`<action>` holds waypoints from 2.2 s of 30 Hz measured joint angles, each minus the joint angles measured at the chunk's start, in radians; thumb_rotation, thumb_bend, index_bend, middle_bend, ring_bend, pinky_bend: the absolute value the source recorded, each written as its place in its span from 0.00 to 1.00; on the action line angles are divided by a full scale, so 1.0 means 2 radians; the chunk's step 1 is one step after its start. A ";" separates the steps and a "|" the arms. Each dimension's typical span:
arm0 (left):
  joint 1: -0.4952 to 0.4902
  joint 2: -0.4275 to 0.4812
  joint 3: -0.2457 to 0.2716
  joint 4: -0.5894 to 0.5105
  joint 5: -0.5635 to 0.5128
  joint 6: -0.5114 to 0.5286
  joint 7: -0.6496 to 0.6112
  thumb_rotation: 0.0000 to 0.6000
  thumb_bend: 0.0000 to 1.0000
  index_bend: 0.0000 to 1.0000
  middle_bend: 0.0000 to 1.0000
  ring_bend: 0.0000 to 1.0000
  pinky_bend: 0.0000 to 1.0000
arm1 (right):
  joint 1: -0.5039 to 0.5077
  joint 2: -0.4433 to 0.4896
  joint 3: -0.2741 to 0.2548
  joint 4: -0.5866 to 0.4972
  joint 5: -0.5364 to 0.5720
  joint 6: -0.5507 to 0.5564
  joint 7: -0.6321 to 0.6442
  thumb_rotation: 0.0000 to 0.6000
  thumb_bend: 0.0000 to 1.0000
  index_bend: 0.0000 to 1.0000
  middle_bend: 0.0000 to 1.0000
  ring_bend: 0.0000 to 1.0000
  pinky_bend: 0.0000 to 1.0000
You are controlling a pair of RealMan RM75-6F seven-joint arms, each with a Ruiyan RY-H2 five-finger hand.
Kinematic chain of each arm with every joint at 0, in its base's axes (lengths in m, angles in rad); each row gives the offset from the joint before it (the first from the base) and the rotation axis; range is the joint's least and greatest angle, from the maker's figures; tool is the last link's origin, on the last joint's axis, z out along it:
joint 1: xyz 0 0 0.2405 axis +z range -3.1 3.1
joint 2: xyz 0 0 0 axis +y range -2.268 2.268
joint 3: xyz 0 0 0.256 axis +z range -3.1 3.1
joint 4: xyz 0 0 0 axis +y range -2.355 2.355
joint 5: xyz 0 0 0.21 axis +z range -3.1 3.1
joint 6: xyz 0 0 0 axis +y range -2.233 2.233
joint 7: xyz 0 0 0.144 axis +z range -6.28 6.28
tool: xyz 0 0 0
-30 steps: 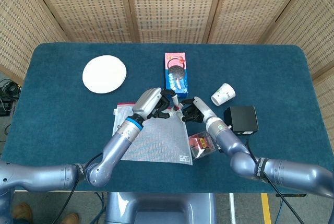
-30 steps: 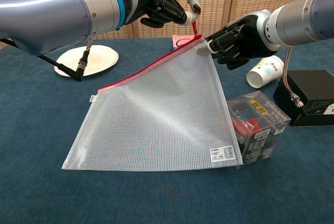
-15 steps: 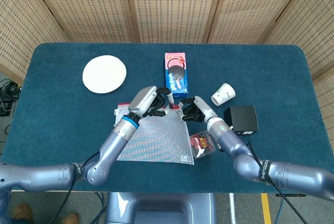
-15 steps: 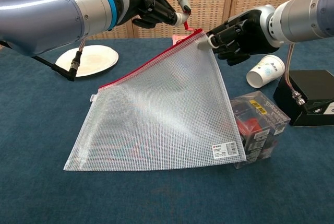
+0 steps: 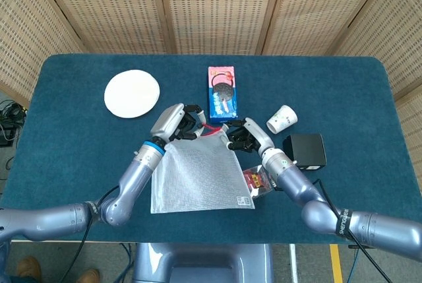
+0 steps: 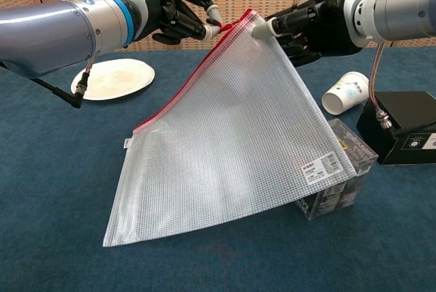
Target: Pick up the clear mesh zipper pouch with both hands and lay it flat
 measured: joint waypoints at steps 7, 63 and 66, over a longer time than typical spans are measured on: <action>0.006 0.000 0.003 0.021 0.000 -0.014 -0.018 1.00 0.77 0.91 0.95 0.98 1.00 | -0.016 0.000 0.018 -0.003 -0.018 0.002 0.019 1.00 0.79 0.70 0.94 0.88 1.00; 0.085 0.047 0.025 0.130 0.040 -0.079 -0.122 1.00 0.77 0.91 0.95 0.98 1.00 | -0.076 0.069 0.082 0.037 0.011 0.000 0.084 1.00 0.79 0.70 0.94 0.88 1.00; 0.085 0.046 0.025 0.132 0.040 -0.079 -0.122 1.00 0.77 0.91 0.95 0.98 1.00 | -0.077 0.068 0.082 0.039 0.011 0.002 0.083 1.00 0.79 0.70 0.94 0.88 1.00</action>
